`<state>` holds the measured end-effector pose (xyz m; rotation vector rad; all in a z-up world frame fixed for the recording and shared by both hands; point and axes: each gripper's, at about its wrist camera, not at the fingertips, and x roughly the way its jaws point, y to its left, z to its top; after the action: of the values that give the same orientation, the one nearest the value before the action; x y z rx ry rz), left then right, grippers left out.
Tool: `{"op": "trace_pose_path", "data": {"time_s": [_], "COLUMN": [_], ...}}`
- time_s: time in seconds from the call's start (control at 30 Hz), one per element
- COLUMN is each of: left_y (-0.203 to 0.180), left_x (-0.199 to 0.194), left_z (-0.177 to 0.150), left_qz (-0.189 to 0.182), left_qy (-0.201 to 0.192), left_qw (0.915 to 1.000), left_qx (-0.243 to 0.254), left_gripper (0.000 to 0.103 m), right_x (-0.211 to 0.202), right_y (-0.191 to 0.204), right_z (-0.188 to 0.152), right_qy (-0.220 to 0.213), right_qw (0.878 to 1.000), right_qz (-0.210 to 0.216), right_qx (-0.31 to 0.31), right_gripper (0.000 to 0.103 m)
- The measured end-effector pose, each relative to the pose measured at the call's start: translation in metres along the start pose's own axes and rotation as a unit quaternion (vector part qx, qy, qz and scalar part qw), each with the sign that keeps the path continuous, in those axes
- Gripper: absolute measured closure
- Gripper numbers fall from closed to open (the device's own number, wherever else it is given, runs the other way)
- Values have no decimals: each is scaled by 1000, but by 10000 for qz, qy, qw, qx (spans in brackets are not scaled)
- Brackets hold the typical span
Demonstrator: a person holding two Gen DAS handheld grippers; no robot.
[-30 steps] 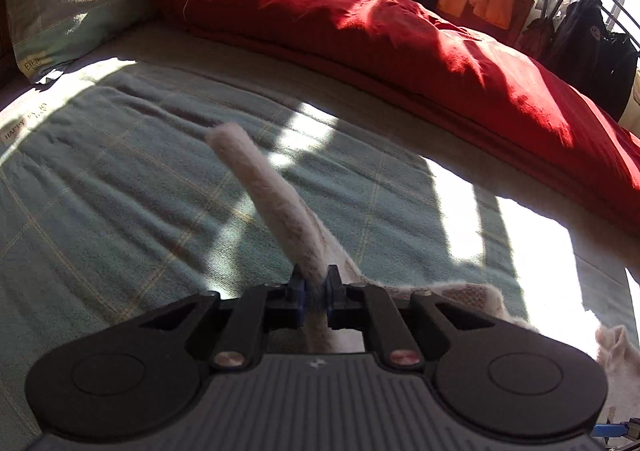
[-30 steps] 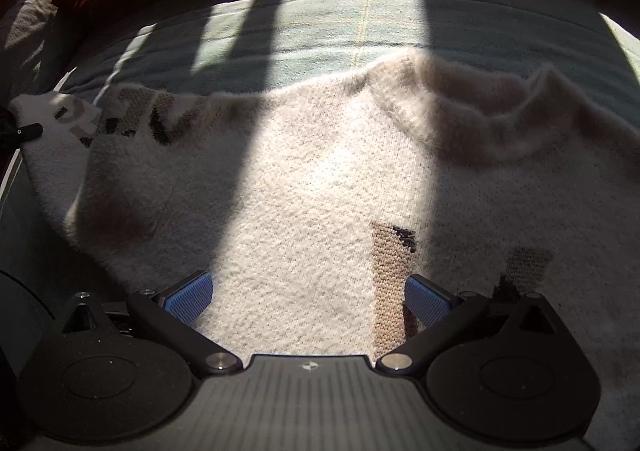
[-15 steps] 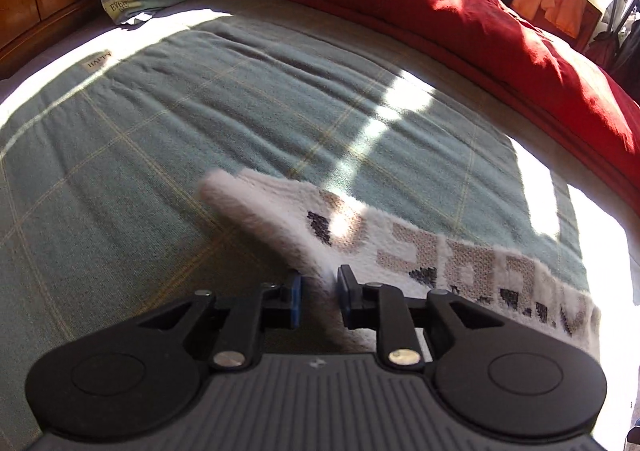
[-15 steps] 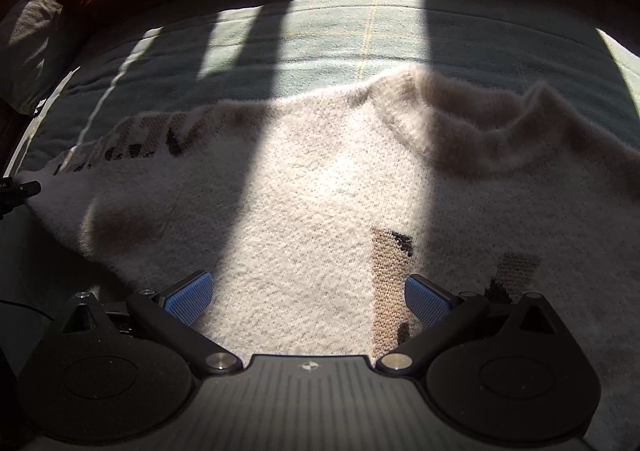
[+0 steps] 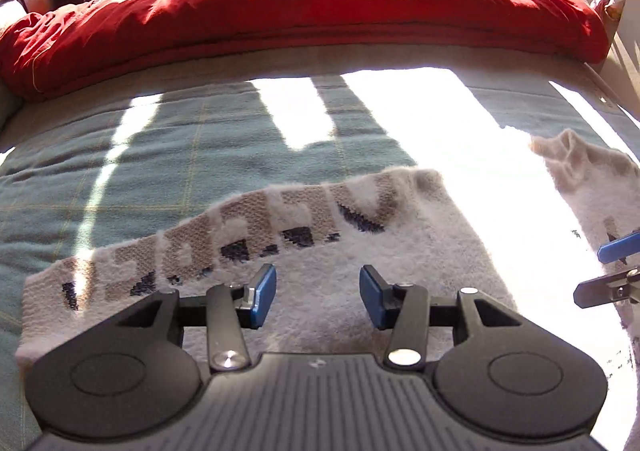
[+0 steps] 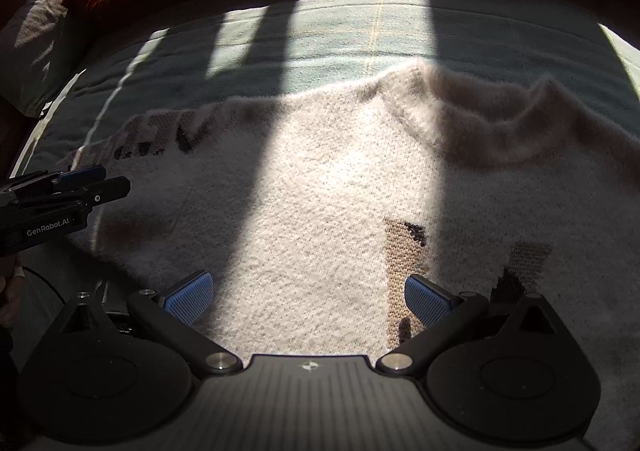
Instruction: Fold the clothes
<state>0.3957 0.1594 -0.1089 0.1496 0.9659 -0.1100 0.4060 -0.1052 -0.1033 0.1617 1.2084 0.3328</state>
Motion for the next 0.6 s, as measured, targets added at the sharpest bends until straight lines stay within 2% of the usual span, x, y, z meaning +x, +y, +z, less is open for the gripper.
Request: {"op": "trace_pose_path", "data": {"time_s": [0.07, 0.17, 0.2, 0.23, 0.27, 0.33, 0.4, 0.5, 0.53, 0.6], "left_y": [-11, 9, 19, 29, 41, 69, 94, 103, 101, 94], "left_x": [16, 18, 17, 15, 13, 10, 7, 4, 2, 0], "left_z": [-5, -17, -21, -26, -30, -39, -47, -43, -37, -25], "left_qz": [-60, -36, 85, 205, 335, 567, 669, 784, 680, 406], "left_qy": [124, 152, 166, 180, 218, 332, 395, 468, 440, 330], "left_qw": [9998, 9998, 9997, 9995, 9987, 9950, 9895, 9828, 9820, 9813], "left_qx": [153, -77, -127, -178, -308, -749, -1215, -1608, -1706, -1853], "left_gripper": [55, 53, 53, 48, 36, 29, 29, 30, 36, 36], "right_x": [0, 0, 1, 2, 3, 5, 7, 13, 14, 17], "right_y": [-4, -13, -16, -19, -22, -26, -27, -25, -24, -22], "right_z": [0, -1, -2, -2, -3, -4, -4, -3, -3, -4], "right_qy": [-3, -10, -5, 8, 18, 44, 76, 145, 160, 185], "right_qw": [10000, 9999, 9999, 9998, 9997, 9996, 9995, 9994, 9993, 9992], "right_qz": [-26, -62, -74, -96, -111, -97, -110, -210, -248, -322], "right_qx": [24, 115, 143, 178, 212, 260, 283, 252, 230, 177], "right_gripper": [0, 0, 0, 0, 0, 0, 0, 0, 0, 0]}}
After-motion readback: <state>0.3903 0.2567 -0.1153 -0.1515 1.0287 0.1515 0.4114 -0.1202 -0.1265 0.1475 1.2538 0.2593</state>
